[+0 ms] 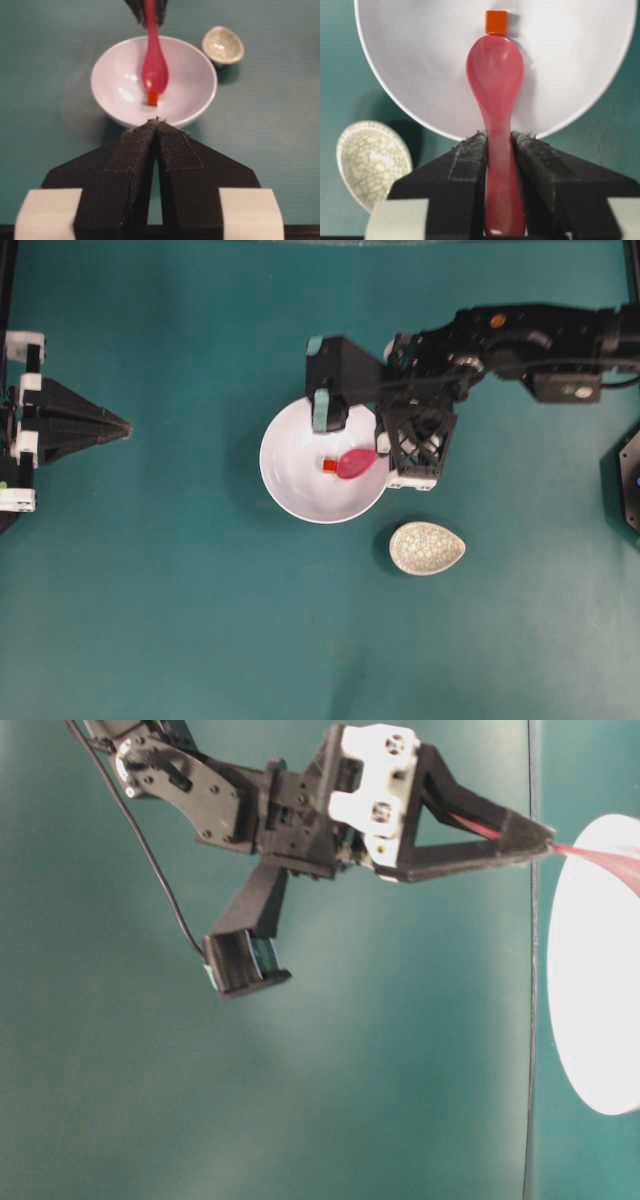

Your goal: Grip the spoon and scoop the red block from the bowl with right arm.

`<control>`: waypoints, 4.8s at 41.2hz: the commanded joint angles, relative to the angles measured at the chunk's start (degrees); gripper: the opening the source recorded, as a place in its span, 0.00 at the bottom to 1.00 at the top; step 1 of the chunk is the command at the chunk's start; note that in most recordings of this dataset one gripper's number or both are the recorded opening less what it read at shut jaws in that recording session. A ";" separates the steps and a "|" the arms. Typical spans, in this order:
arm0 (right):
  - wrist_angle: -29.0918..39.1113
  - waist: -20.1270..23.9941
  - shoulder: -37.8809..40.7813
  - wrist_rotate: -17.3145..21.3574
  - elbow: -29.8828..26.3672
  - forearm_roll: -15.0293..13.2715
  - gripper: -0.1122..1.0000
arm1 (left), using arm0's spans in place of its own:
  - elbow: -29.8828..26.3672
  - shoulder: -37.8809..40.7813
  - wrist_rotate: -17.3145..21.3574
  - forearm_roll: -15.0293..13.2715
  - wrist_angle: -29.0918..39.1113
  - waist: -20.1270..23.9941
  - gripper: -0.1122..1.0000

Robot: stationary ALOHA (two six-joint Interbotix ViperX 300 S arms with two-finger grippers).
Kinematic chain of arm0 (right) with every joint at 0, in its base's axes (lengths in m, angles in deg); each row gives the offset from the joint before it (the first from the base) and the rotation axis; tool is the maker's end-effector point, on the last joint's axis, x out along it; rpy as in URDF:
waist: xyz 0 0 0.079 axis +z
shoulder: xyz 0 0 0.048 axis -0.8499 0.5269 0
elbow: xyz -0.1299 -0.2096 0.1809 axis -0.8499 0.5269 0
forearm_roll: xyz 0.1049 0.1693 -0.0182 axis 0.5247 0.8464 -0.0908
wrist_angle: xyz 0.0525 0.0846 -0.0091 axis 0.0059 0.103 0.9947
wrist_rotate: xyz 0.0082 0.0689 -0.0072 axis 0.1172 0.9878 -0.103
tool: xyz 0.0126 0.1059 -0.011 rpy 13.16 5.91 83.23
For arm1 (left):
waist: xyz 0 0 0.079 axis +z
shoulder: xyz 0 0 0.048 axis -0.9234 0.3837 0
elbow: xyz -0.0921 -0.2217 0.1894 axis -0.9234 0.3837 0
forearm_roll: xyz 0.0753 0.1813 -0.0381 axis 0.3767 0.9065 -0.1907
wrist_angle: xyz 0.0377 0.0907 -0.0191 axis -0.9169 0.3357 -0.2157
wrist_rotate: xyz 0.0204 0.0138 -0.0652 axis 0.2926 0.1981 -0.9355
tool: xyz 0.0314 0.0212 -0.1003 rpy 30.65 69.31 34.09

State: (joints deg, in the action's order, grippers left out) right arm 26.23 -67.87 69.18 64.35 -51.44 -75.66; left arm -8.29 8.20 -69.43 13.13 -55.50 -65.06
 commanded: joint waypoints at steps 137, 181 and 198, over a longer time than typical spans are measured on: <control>-22.94 2.02 -13.89 6.86 10.99 2.02 0.32 | -1.85 0.44 0.00 0.09 -0.53 0.18 0.10; -7.91 2.02 -5.89 10.20 4.92 0.35 0.32 | -1.76 0.44 0.00 0.18 -0.53 0.18 0.10; -8.61 2.02 -3.69 10.11 4.22 0.26 0.32 | -1.76 0.44 0.09 0.18 -0.53 0.18 0.10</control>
State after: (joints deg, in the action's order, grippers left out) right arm 18.06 -65.94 65.92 74.55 -45.47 -75.22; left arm -8.29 8.20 -69.43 13.13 -55.58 -65.06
